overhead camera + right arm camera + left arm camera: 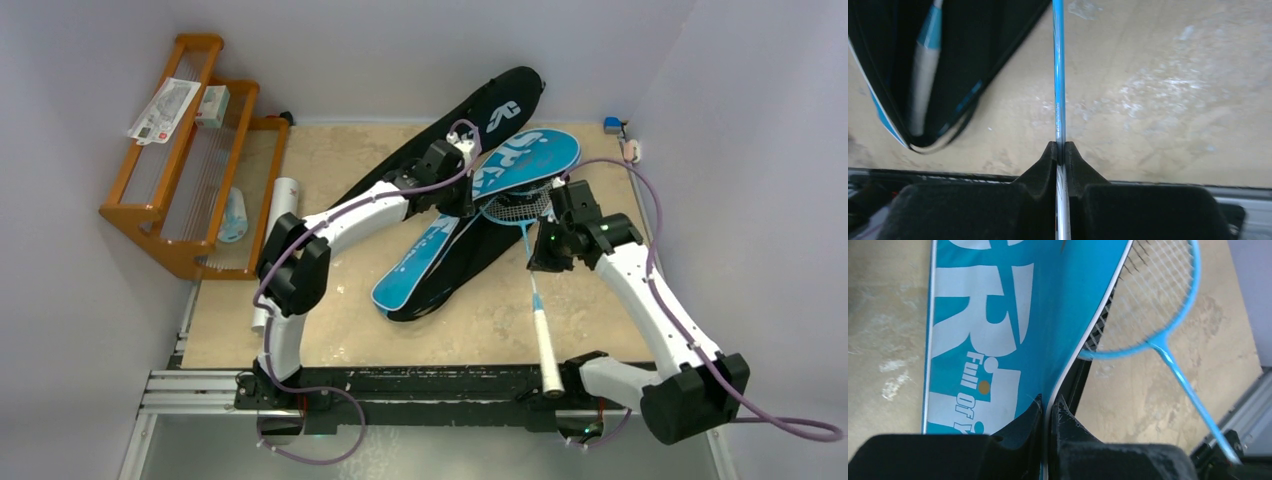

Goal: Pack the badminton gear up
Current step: Place the racket in the racket bag.

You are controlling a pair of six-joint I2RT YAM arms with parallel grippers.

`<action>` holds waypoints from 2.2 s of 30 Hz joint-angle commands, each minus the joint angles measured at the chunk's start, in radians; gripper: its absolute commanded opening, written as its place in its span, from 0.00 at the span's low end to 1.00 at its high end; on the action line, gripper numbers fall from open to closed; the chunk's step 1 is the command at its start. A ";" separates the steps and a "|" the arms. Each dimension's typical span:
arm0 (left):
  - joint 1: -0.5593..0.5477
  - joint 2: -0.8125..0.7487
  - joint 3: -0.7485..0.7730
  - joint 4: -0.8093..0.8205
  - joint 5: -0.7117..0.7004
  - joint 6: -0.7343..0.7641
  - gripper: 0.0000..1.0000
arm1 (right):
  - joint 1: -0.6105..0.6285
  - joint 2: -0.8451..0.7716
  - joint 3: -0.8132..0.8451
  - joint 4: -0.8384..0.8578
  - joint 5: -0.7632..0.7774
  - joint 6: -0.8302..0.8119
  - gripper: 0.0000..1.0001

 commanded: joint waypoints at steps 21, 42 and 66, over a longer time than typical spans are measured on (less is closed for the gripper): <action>-0.005 -0.292 -0.390 0.281 0.625 -0.214 0.00 | 0.032 0.275 -0.353 1.147 -0.077 0.664 0.00; -0.037 -0.209 -0.407 0.291 0.668 -0.198 0.00 | 0.077 0.509 -0.375 1.412 -0.135 0.631 0.08; -0.039 -0.144 -0.452 0.082 0.119 0.008 0.25 | 0.067 0.444 -0.177 0.574 0.159 0.505 0.52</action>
